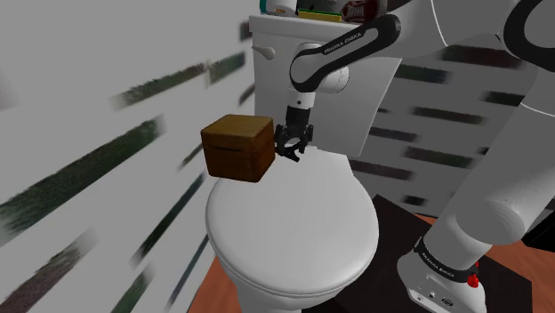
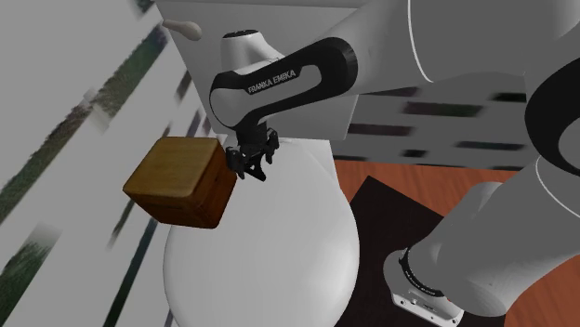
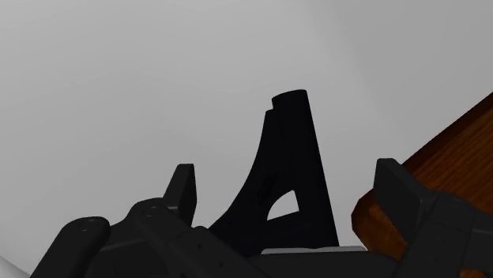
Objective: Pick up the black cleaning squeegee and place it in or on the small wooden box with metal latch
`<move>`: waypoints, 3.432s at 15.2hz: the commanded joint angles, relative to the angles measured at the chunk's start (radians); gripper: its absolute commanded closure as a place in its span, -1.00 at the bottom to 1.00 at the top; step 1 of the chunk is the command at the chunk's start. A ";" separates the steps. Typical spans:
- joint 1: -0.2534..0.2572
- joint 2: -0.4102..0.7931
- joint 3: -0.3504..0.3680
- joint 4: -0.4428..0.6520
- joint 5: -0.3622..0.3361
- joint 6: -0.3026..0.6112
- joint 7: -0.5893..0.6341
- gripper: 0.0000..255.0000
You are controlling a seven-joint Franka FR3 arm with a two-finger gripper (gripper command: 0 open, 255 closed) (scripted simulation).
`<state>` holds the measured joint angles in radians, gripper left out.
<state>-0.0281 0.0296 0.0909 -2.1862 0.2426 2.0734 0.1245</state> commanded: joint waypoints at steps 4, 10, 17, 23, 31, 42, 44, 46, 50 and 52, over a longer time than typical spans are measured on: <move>0.000 0.000 0.000 0.000 0.000 0.000 0.000 1.00; 0.000 0.000 0.000 0.000 0.000 0.000 0.000 1.00; -0.002 -0.038 -0.002 0.040 -0.006 -0.077 0.015 1.00; -0.004 -0.069 -0.004 0.087 -0.011 -0.154 0.029 1.00; -0.006 -0.098 -0.007 0.162 -0.017 -0.257 0.048 1.00; -0.009 -0.116 -0.011 0.289 -0.022 -0.400 0.074 1.00; -0.009 -0.117 -0.011 0.315 -0.023 -0.426 0.079 1.00; -0.010 -0.117 -0.012 0.342 -0.024 -0.452 0.084 1.00; -0.011 -0.113 -0.013 0.399 -0.025 -0.505 0.094 1.00; -0.011 -0.110 -0.014 0.429 -0.025 -0.532 0.099 1.00</move>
<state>-0.0384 -0.0815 0.0780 -1.7723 0.2180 1.5564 0.2214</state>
